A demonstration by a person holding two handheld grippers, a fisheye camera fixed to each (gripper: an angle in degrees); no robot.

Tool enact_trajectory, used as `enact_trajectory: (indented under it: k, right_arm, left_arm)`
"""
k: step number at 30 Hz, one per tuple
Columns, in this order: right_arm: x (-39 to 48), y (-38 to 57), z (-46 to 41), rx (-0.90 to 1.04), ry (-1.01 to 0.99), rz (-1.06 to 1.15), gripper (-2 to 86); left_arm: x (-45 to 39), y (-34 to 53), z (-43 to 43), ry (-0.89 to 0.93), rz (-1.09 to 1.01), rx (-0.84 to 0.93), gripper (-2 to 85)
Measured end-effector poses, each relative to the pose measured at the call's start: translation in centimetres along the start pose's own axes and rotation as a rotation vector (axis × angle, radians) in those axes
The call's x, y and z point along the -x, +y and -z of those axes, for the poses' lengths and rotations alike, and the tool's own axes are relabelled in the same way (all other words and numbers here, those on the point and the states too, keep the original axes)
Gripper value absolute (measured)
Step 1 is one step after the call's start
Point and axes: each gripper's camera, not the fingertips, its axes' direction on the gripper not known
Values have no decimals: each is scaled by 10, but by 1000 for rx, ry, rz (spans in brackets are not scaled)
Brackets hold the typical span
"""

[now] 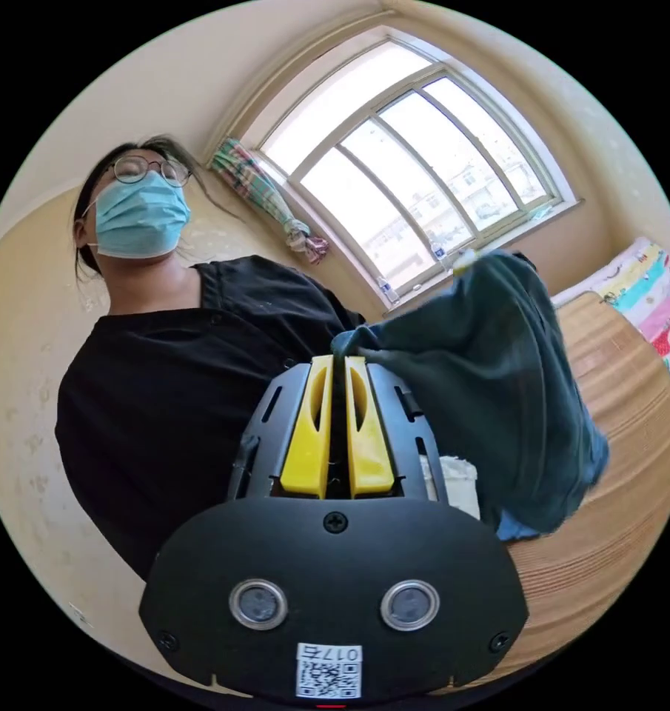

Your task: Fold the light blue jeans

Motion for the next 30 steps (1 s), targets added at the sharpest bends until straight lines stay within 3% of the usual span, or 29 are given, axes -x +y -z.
enact_trajectory:
  k: [4, 6, 8, 13, 18, 22, 27, 30]
  right_arm:
    - [-10, 15, 16, -118, 147, -223, 73]
    - [1, 21, 28, -313, 251, -227, 102]
    - [13, 14, 23, -368, 312, -193, 128]
    - [34, -34, -38, -193, 677, -174, 139]
    - [62, -66, -76, -91, 924, -170, 66]
    - [95, -76, -53, -184, 875, -125, 46]
    - [185, -90, 3, -423, 623, 186, 32]
    - [234, -103, 25, -466, 473, 403, 27]
  left_arm:
    - [-30, -21, -29, -78, -174, 71, -9]
    - [-32, -21, -54, -245, -206, 135, -9]
    - [-20, -11, -86, -380, -213, 175, -9]
    - [15, 13, -140, -425, -167, 244, -9]
    - [8, 26, -165, -608, -215, 313, -8]
    - [-7, 44, -148, -668, -239, 243, -5]
    - [-9, 82, -125, -1007, -163, 216, 12]
    - [-4, 100, -129, -1169, -141, 235, 65]
